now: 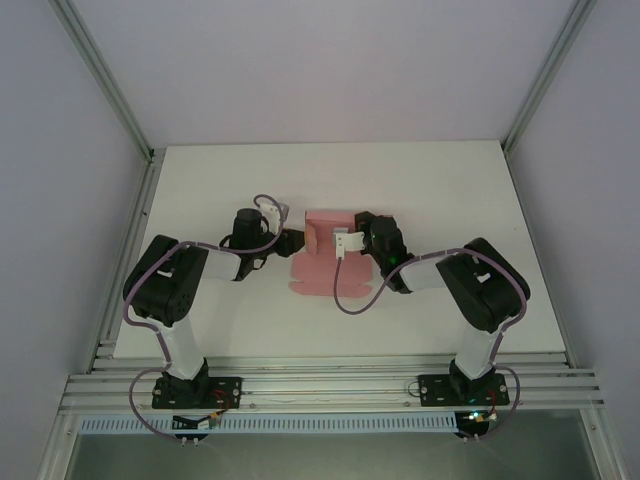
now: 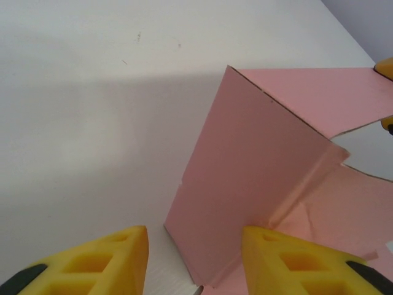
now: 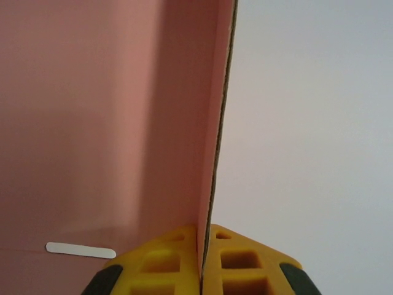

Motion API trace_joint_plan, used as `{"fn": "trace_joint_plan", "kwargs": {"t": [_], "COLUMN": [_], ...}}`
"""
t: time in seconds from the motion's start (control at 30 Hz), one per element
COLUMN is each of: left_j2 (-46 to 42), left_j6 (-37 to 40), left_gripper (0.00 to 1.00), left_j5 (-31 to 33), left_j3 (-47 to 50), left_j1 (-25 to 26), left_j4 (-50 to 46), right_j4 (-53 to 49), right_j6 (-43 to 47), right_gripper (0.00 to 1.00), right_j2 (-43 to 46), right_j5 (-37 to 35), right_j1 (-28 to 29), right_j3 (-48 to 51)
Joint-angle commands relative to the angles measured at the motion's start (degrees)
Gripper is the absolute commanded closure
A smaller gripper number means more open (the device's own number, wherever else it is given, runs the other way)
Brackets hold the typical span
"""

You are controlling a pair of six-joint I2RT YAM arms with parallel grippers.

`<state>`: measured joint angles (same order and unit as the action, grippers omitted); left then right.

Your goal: Assemble paper box

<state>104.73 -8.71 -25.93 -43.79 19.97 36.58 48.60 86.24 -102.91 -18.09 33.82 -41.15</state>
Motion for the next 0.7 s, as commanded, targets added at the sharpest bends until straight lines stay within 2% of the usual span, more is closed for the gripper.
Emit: {"fn": "trace_joint_plan", "kwargs": {"t": [0.0,0.13,0.33,0.43,0.67], "left_j2": [-2.40,-3.21,-1.97,-2.05,-3.40], "left_j6": [2.20,2.12,2.61,2.59,3.12], "left_gripper": [0.58,0.63,0.64,0.61,0.60], "left_j5": [-3.18,-3.85,-6.40,-8.67,-7.34], "left_j3": [-0.68,0.46,-1.99,-1.87,0.37], "left_j1": [2.19,2.37,2.36,2.40,2.37], "left_j4": [-0.61,-0.18,-3.64,-4.76,-5.96], "right_j4": [-7.46,-7.82,-7.12,-7.49,-7.55], "right_j6": [0.35,0.25,0.92,1.08,1.08], "right_gripper": [1.00,1.00,1.00,1.00,1.00], "right_j2": [-0.14,-0.34,-0.48,-0.23,-0.16], "right_j5": [1.48,0.97,0.43,0.20,0.10], "right_j1": [1.18,1.16,1.11,1.15,1.04], "right_j3": [-0.59,-0.82,-0.68,-0.49,-0.51]}}
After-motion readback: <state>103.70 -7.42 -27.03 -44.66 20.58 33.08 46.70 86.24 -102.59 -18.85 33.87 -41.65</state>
